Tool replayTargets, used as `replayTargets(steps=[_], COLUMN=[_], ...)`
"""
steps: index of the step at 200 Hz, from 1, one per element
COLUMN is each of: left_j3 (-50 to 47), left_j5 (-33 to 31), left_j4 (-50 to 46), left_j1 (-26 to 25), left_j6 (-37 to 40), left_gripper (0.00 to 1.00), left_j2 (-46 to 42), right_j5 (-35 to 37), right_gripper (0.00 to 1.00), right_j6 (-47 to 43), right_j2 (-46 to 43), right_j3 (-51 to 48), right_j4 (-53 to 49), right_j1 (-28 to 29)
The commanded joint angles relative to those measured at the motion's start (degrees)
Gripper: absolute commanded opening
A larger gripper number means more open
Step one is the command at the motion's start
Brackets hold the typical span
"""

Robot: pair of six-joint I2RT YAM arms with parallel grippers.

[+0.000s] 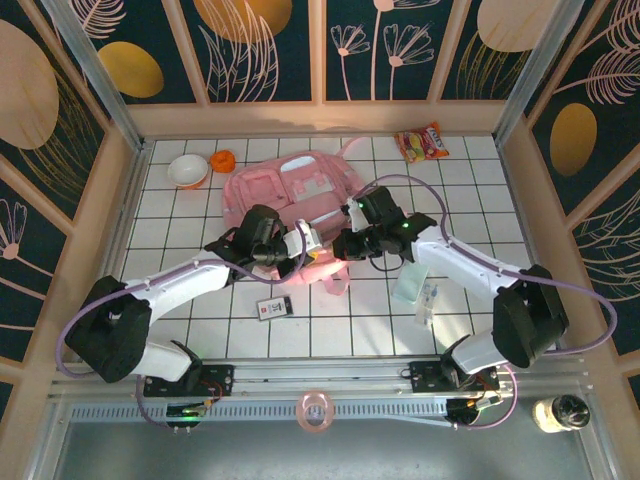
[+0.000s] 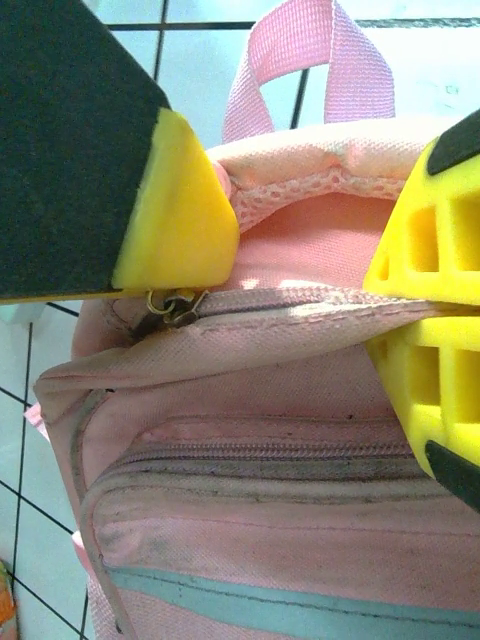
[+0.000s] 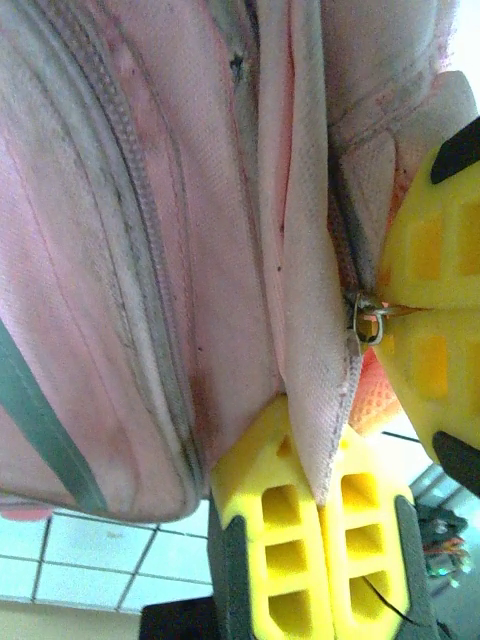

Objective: Pack the student bag

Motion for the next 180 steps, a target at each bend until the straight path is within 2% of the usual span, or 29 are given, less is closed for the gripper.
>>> replayTargets(steps=[1, 44, 74, 85, 99, 115, 134, 157, 180], left_j3=[1.27, 2.1, 2.46, 1.85, 0.68, -0.54, -1.65, -2.34, -2.47], left_j5=[-6.14, -8.84, -11.55, -12.99, -15.1, -16.25, -14.95, -11.52, -6.25], left_j4=[-8.22, -9.73, -9.35, -9.09, -8.99, -9.5, -10.16, -11.53, -10.84], left_j1=[2.02, 1.7, 0.71, 0.77, 0.83, 1.26, 1.61, 1.71, 1.71], left_j6=[5.59, 8.32, 9.53, 9.63, 9.78, 9.89, 9.74, 9.59, 7.66], left_gripper=[0.0, 0.0, 0.0, 0.0, 0.0, 0.0, 0.0, 0.0, 0.13], left_j2=[-1.18, -0.16, 0.62, 0.55, 0.1, -0.89, -2.83, -4.84, -6.08], right_j5=[-6.55, -15.95, -17.19, -14.89, -7.54, -0.7, 0.87, -6.47, -10.06], right_gripper=[0.0, 0.0, 0.0, 0.0, 0.0, 0.0, 0.0, 0.0, 0.0], right_j6=[-1.01, 8.85, 7.44, 4.27, -0.78, -4.52, -6.91, -6.38, -5.36], right_j2=[1.14, 3.78, 6.92, 7.75, 8.19, 7.21, 5.41, 4.16, 2.21], right_j3=[2.99, 9.42, 13.78, 14.9, 16.13, 14.73, 10.5, 5.43, 2.77], right_j4=[-3.93, -6.02, -10.91, -16.48, -24.45, -28.28, -24.9, -15.25, -7.61], right_j1=[-3.15, -4.63, -5.14, -5.33, -5.34, -9.02, -10.47, -9.1, -6.45])
